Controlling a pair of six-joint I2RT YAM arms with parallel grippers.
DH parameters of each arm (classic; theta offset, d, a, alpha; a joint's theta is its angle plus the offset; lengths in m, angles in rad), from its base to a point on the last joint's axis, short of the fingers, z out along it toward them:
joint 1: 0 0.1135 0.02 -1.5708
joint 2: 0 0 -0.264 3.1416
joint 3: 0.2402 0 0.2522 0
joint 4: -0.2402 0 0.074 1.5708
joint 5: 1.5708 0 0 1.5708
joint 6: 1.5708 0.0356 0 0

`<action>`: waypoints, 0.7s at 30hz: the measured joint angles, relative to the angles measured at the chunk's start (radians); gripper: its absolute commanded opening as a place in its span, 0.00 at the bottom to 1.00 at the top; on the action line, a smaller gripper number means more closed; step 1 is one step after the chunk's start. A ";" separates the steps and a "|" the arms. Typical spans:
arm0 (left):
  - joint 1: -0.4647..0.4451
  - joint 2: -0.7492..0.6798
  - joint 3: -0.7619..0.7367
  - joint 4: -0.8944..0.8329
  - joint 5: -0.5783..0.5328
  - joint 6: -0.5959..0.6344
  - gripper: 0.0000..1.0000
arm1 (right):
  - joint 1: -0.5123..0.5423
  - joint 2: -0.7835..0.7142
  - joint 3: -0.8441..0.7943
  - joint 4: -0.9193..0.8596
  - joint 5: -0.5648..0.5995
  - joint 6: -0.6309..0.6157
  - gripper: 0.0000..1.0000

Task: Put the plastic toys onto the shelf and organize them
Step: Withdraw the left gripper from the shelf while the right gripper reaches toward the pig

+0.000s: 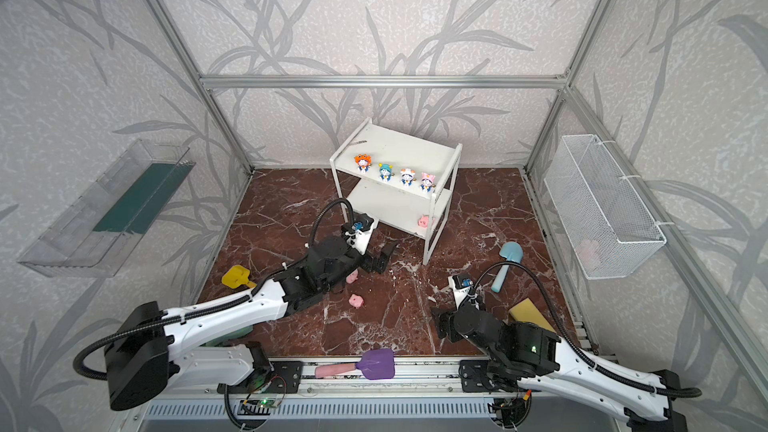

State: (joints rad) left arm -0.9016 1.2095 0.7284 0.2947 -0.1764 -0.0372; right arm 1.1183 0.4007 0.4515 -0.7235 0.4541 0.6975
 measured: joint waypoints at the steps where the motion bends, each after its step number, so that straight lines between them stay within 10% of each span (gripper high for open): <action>1: 0.000 -0.032 -0.011 -0.032 0.001 -0.006 0.99 | -0.055 0.008 0.010 0.010 -0.020 -0.011 0.88; 10: 0.000 -0.250 -0.013 -0.338 0.022 -0.071 0.99 | -0.711 0.200 0.077 0.188 -0.468 -0.182 0.72; 21: 0.000 -0.319 0.124 -0.786 0.081 -0.117 0.99 | -0.884 0.570 0.294 0.381 -0.753 -0.323 0.33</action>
State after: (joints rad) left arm -0.9020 0.8906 0.8528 -0.4915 -0.0952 -0.1547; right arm 0.2344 0.9703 0.7456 -0.3420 -0.2993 0.3740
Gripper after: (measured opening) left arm 0.994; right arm 0.358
